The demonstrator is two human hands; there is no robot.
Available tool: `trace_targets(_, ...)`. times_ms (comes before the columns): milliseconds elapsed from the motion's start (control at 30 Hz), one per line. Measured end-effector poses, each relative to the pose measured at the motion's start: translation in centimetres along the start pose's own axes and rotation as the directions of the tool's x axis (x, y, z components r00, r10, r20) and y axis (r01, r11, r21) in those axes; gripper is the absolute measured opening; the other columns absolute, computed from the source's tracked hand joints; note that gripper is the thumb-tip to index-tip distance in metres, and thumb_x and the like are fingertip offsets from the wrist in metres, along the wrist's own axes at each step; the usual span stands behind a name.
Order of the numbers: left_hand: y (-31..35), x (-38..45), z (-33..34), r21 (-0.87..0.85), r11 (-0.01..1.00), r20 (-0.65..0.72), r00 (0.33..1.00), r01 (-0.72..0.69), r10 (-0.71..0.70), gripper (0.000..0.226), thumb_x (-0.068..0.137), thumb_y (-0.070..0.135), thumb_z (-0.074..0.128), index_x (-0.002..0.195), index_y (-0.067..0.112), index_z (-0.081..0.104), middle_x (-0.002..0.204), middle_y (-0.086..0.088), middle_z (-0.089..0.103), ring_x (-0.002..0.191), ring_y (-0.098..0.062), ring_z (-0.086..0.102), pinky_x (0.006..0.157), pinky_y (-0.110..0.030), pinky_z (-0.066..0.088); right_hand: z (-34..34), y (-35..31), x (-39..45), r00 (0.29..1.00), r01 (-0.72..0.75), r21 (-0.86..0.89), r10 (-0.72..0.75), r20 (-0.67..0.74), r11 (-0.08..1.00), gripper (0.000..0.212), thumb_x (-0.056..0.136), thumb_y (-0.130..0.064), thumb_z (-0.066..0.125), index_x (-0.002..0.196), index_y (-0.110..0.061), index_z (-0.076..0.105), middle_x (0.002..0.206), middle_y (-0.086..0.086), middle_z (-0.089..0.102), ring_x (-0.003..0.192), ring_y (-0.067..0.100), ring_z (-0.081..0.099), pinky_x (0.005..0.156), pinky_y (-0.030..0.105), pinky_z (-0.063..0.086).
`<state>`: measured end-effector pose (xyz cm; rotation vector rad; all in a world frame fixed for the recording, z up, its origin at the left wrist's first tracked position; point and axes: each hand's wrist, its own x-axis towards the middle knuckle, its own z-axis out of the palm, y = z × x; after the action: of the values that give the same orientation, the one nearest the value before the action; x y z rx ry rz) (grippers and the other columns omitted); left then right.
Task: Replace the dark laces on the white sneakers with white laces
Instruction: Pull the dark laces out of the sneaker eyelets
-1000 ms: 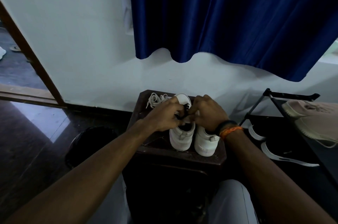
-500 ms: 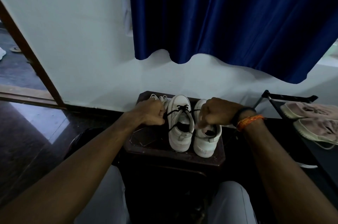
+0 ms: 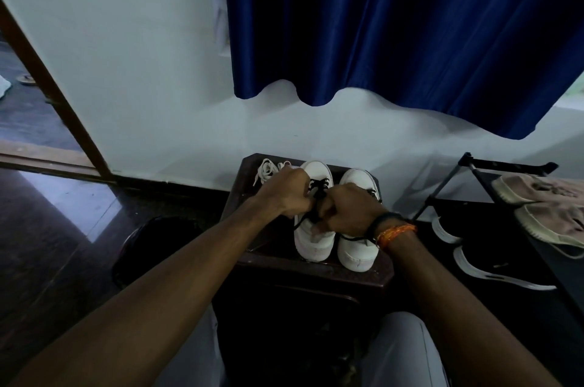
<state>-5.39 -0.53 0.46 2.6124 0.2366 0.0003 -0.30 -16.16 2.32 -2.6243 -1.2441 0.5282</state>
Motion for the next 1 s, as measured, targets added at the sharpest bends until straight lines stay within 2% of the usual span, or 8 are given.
trace_targets(167, -0.5, -0.3, 0.0, -0.133, 0.990, 0.079, 0.996, 0.041, -0.031, 0.029, 0.091, 0.027, 0.067, 0.080, 0.000, 0.062, 0.081, -0.016, 0.071, 0.057, -0.024, 0.070, 0.059, -0.040, 0.062, -2.2, 0.7, -2.4, 0.994, -0.007, 0.044, 0.012, -0.107, 0.999, 0.013, 0.077, -0.043, 0.081, 0.078, -0.030, 0.079, 0.074, -0.007, 0.071, 0.075, 0.006, 0.060, 0.072, 0.029, 0.049)
trace_targets(300, 0.1, -1.7, -0.1, -0.310, 0.937, 0.211, 0.973, 0.160, -0.096, 0.053, 0.086, 0.053, 0.072, 0.084, 0.002, 0.061, 0.069, -0.013, 0.073, 0.051, -0.021, 0.071, 0.051, -0.030, 0.059, -3.7, 1.1, -4.3, 0.997, -0.069, 0.013, 0.068, 0.026, 0.998, 0.019, 0.075, -0.034, 0.083, 0.063, -0.036, 0.068, 0.056, -0.020, 0.061, 0.068, -0.002, 0.058, 0.065, 0.019, 0.042)
trace_targets(500, -1.4, -2.9, 0.4, -0.379, 0.922, 0.251, 0.968, 0.079, 0.020, 0.036, 0.080, 0.021, 0.085, 0.095, 0.008, 0.054, 0.078, -0.016, 0.074, 0.060, -0.023, 0.070, 0.054, -0.030, 0.056, -3.4, 0.6, -4.3, 0.981, -0.125, -0.095, 0.137, 0.141, 0.988, 0.016, 0.070, -0.027, 0.088, 0.082, -0.021, 0.078, 0.069, -0.011, 0.066, 0.076, 0.008, 0.061, 0.069, 0.022, 0.046)
trace_targets(567, -1.9, -3.2, 0.3, -0.404, 0.913, 0.228, 0.973, 0.052, 0.045, 0.035, 0.080, 0.018, 0.086, 0.096, 0.009, 0.055, 0.079, -0.012, 0.075, 0.059, -0.018, 0.067, 0.057, -0.030, 0.053, -3.3, 0.6, -4.3, 0.984, -0.132, -0.092, 0.141, 0.107, 0.987, 0.012, 0.070, -0.025, 0.086, 0.076, -0.024, 0.076, 0.066, -0.012, 0.065, 0.075, 0.010, 0.063, 0.065, 0.021, 0.046)
trace_targets(633, -2.2, -3.6, 0.4, -0.379, 0.925, 0.176, 0.984, 0.035, 0.035, 0.041, 0.074, 0.027, 0.090, 0.096, 0.011, 0.059, 0.080, -0.005, 0.075, 0.067, -0.015, 0.070, 0.067, -0.032, 0.055, -3.5, 0.7, -4.6, 0.988, -0.156, -0.013, 0.156, 0.017, 0.988, 0.013, 0.071, -0.021, 0.083, 0.070, -0.029, 0.073, 0.063, -0.014, 0.064, 0.074, 0.013, 0.068, 0.066, 0.023, 0.053)
trace_targets(733, -2.1, -4.0, 1.2, -0.299, 0.954, 0.089, 0.996, 0.008, 0.019, 0.057, 0.060, 0.043, 0.095, 0.094, 0.015, 0.059, 0.078, 0.002, 0.072, 0.075, -0.016, 0.069, 0.071, -0.034, 0.055, -4.1, 0.4, -5.0, 0.983, -0.135, 0.161, 0.153, -0.101, 0.978, 0.011, 0.076, -0.023, 0.083, 0.080, -0.031, 0.077, 0.064, -0.014, 0.067, 0.069, 0.006, 0.068, 0.069, 0.023, 0.055)
trace_targets(867, -1.4, -4.2, 2.2, -0.250, 0.968, 0.036, 0.998, -0.036, 0.047, 0.050, 0.065, 0.025, 0.094, 0.095, 0.019, 0.055, 0.073, 0.009, 0.068, 0.069, -0.007, 0.065, 0.067, -0.030, 0.053, -4.1, 0.0, -5.6, 0.978, -0.110, 0.217, 0.144, -0.148, 0.970, 0.011, 0.079, -0.023, 0.081, 0.088, -0.030, 0.081, 0.065, -0.016, 0.067, 0.072, 0.000, 0.063, 0.074, 0.021, 0.052)
trace_targets(1000, -3.2, -4.7, 1.4, -0.147, 0.989, 0.164, 0.986, -0.010, 0.034, 0.043, 0.065, 0.011, 0.091, 0.083, 0.023, 0.053, 0.069, 0.007, 0.067, 0.063, -0.010, 0.065, 0.065, -0.031, 0.053, -3.5, 0.4, -6.3, 0.981, -0.187, 0.074, 0.189, -0.029, 0.980, 0.016, 0.074, -0.018, 0.081, 0.082, -0.032, 0.080, 0.068, -0.015, 0.069, 0.076, 0.005, 0.066, 0.076, 0.023, 0.053)
